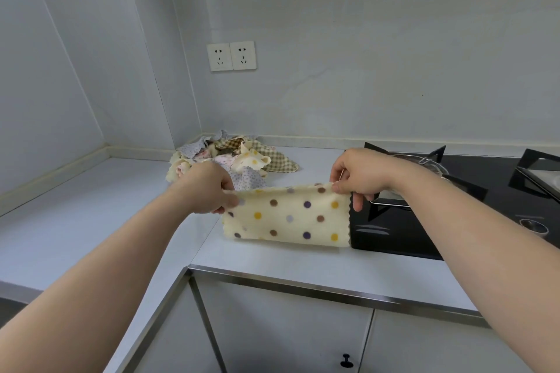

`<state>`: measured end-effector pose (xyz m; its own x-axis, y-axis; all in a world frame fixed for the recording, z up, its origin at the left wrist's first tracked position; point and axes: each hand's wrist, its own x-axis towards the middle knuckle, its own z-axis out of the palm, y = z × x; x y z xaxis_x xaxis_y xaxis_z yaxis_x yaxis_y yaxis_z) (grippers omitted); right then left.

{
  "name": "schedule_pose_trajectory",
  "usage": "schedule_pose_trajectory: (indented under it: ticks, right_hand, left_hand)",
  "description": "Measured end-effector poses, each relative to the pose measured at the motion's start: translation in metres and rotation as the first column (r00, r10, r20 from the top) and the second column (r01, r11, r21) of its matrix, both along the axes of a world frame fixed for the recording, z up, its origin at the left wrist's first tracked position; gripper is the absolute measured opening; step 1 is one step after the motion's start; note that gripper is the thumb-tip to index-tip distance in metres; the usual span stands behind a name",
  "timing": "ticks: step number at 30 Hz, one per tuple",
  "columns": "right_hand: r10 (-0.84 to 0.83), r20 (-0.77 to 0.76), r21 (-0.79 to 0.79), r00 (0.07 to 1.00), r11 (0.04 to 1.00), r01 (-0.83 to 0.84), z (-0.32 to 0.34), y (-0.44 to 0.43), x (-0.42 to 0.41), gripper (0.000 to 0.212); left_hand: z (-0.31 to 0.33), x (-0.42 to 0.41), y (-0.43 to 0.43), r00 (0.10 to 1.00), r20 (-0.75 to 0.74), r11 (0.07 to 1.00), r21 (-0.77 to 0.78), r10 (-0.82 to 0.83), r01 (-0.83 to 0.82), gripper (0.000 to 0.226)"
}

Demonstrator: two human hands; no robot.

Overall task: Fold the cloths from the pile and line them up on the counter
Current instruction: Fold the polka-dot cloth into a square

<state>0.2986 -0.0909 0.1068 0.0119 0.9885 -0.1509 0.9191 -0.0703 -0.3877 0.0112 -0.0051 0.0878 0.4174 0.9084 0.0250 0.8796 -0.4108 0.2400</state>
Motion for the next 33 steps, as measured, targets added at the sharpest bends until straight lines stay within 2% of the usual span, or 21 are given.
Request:
schedule_pose_trajectory:
  ticks: [2,4,5,7,9,12,14,18,24,26,29,31,33]
  right_hand:
    - [-0.061,-0.093,0.123,0.994,0.99,0.072,-0.009,0.008,0.0,0.004]
    - [-0.089,-0.171,0.346,0.981,0.927,0.144,-0.021,0.015,0.002,0.007]
    - [-0.094,-0.168,0.447,0.981,0.88,0.161,-0.027,0.015,0.002,0.007]
    - [-0.086,-0.118,0.546,0.989,0.827,0.137,-0.045,0.009,0.0,0.009]
    - [-0.047,-0.04,0.533,0.998,0.844,0.062,-0.069,0.0,-0.004,0.013]
    - [0.007,0.16,0.383,0.987,0.921,-0.069,-0.108,-0.015,-0.011,0.021]
    - [0.052,0.292,0.287,0.955,0.948,-0.14,-0.126,-0.024,-0.014,0.024]
    - [0.057,0.401,0.316,0.914,0.928,-0.196,-0.141,-0.029,-0.013,0.027]
    - [0.011,0.448,0.306,0.894,0.938,-0.165,-0.132,-0.033,-0.02,0.033]
    - [-0.051,0.441,0.367,0.896,0.922,-0.128,-0.125,-0.031,-0.031,0.036]
    - [-0.071,0.271,0.437,0.96,0.898,-0.057,-0.122,-0.014,-0.055,0.034]
    - [-0.041,0.159,0.375,0.986,0.927,-0.022,-0.126,0.0,-0.069,0.033]
    - [-0.026,0.116,0.251,0.993,0.968,-0.004,-0.135,0.012,-0.076,0.043]
  left_hand:
    - [-0.005,0.004,0.002,0.992,0.113,0.99,0.115,0.063,-0.076,0.025]
    - [-0.016,0.006,0.001,0.948,0.305,0.962,0.221,0.089,-0.161,0.021]
    - [-0.024,0.005,-0.001,0.92,0.384,0.941,0.279,0.075,-0.193,0.017]
    - [-0.046,0.001,-0.009,0.896,0.443,0.909,0.36,0.028,-0.207,0.009]
    - [-0.074,-0.005,-0.017,0.915,0.404,0.924,0.347,0.005,-0.158,0.008]
    - [-0.111,-0.015,-0.026,0.972,0.233,0.965,0.25,0.018,-0.078,0.011]
    - [-0.123,-0.019,-0.031,0.983,0.182,0.972,0.229,0.0,-0.043,0.011]
    - [-0.122,-0.022,-0.04,0.996,0.084,0.963,0.27,-0.018,-0.005,0.014]
    - [-0.103,-0.018,-0.045,0.982,-0.188,0.952,0.297,-0.02,0.076,0.027]
    - [-0.097,-0.004,-0.047,0.993,-0.119,0.944,0.327,-0.007,0.046,0.039]
    - [-0.103,0.025,-0.039,0.995,0.096,0.965,0.26,-0.007,-0.019,0.04]
    - [-0.114,0.04,-0.03,0.994,0.104,0.986,0.165,-0.018,0.001,0.037]
    - [-0.128,0.044,-0.024,0.996,0.083,0.995,0.095,-0.028,0.02,0.044]
